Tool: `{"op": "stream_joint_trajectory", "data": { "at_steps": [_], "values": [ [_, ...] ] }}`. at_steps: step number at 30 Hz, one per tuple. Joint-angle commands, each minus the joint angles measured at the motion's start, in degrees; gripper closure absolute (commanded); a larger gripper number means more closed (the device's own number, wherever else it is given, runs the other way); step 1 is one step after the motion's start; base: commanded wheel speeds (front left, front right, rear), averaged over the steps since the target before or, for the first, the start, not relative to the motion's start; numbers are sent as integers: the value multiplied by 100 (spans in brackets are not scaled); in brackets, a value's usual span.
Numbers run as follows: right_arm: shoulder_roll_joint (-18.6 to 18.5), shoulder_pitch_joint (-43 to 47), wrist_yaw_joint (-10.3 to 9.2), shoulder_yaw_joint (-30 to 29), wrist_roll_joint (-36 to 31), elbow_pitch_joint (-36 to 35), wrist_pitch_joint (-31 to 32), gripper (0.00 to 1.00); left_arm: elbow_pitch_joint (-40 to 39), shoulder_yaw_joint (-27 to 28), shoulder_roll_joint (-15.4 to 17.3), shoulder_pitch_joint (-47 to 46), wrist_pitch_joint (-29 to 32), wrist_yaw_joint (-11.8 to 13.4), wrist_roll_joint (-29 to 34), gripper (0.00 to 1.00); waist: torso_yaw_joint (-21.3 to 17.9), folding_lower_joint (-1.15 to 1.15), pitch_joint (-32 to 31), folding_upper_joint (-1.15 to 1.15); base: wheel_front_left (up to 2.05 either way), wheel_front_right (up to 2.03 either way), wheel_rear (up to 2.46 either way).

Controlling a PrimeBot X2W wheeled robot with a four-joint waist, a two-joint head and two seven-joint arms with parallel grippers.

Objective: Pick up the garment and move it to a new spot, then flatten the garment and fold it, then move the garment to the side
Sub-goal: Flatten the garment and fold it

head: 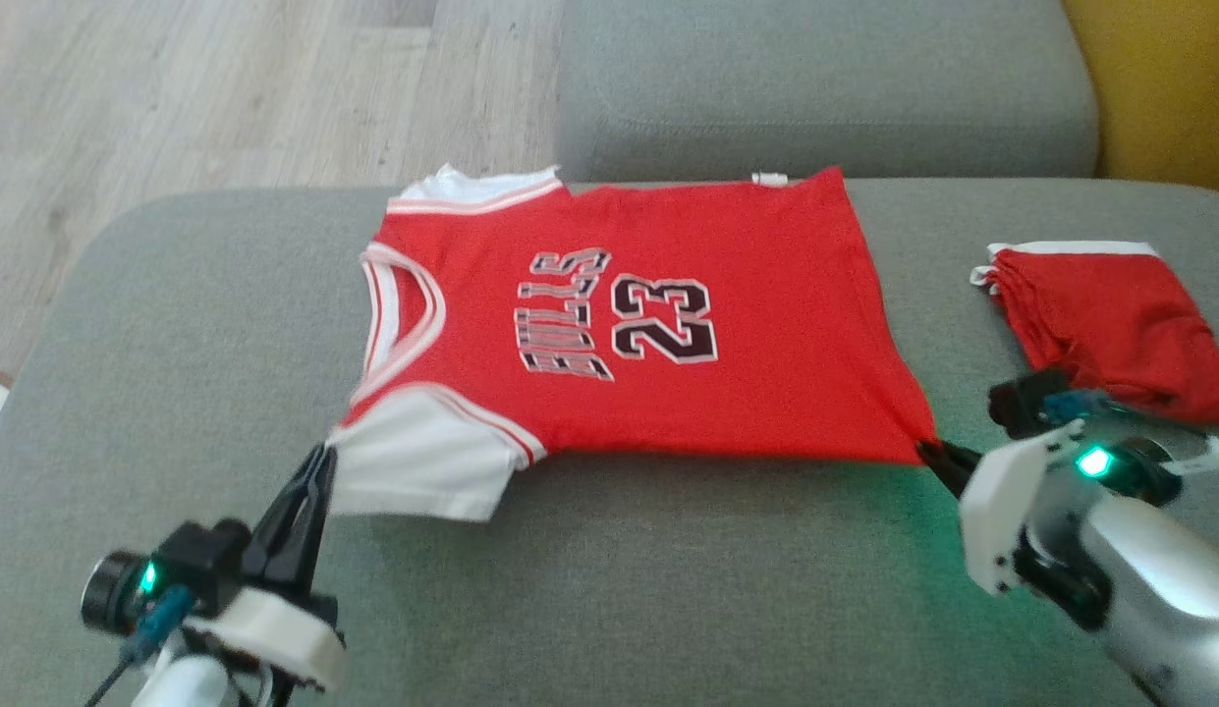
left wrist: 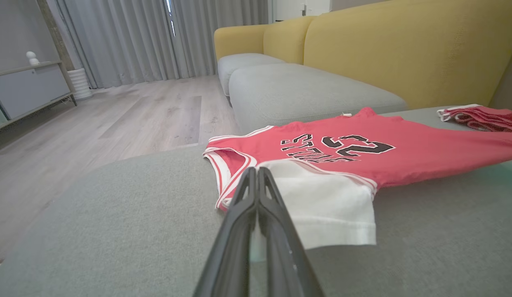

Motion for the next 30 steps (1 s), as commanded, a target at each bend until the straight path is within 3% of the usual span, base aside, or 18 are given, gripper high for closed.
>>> {"op": "stream_joint_trajectory", "data": {
  "at_steps": [1,8,16,22,30],
  "values": [
    [-402,72,37,108,303,-482,157,100,-332,272,282,-79,23,92,-75,100,-35,1,-77,-1,0,0,0],
    [-1102,545,37,107,894,-1486,443,100,-1135,321,461,575,225,330,-197,100,-18,1,-155,-1,0,0,0],
    [-1214,824,37,-232,828,-2008,466,100,-1802,328,604,880,483,503,-258,100,17,1,-101,-1,0,0,0],
    [-1097,683,37,-543,502,-2117,496,100,-1857,289,768,577,687,397,-186,100,12,1,94,-1,0,0,0],
    [-868,248,37,-873,125,-2152,742,100,-1474,266,970,-325,1046,-5,-188,100,-16,1,586,-1,0,0,0]
  ]
}}
